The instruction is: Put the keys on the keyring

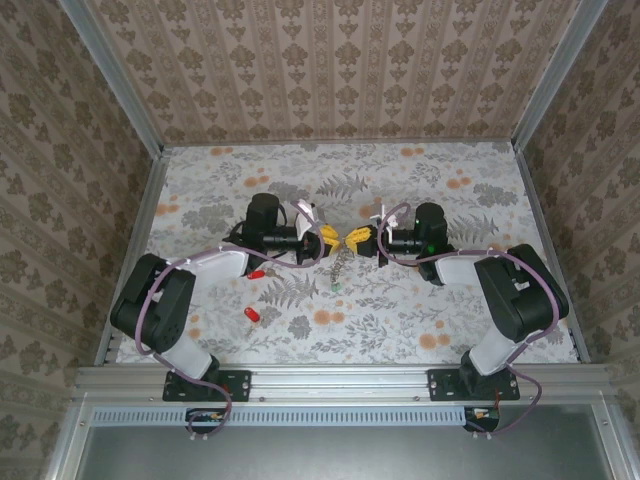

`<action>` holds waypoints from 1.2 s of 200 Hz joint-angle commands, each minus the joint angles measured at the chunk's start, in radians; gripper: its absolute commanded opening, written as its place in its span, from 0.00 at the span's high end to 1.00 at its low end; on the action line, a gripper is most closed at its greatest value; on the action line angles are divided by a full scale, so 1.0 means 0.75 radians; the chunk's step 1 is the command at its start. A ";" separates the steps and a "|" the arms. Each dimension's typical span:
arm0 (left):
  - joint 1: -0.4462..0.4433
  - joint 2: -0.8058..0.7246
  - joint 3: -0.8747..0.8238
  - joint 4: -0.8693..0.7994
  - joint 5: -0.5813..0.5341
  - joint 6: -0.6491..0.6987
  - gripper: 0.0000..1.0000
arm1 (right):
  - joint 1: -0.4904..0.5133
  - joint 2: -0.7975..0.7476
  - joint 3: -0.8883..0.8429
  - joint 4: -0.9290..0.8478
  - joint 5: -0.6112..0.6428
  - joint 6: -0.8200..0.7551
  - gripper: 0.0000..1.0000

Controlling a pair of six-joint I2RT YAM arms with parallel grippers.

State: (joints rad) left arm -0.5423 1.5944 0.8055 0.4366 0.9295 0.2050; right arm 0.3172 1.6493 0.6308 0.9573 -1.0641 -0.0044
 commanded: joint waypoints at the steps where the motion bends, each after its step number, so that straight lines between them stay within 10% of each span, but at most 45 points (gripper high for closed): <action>1: 0.003 0.031 0.024 0.039 0.052 -0.021 0.75 | 0.013 0.000 0.032 0.039 -0.055 -0.011 1.00; 144: -0.011 0.025 0.052 0.025 0.077 0.004 1.00 | 0.042 0.001 0.045 -0.029 -0.045 -0.035 1.00; 196: -0.011 -0.059 0.106 -0.351 -0.024 0.265 1.00 | 0.072 -0.164 0.233 -1.054 0.122 -0.689 0.80; 240: -0.021 -0.121 0.166 -0.621 -0.156 0.444 1.00 | 0.085 -0.260 0.345 -1.459 0.334 -0.974 0.74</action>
State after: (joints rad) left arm -0.5545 1.5547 0.8791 0.1135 0.8654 0.4171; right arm 0.3725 1.4944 0.8356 0.1471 -0.9119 -0.5293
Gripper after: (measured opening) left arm 0.043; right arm 0.258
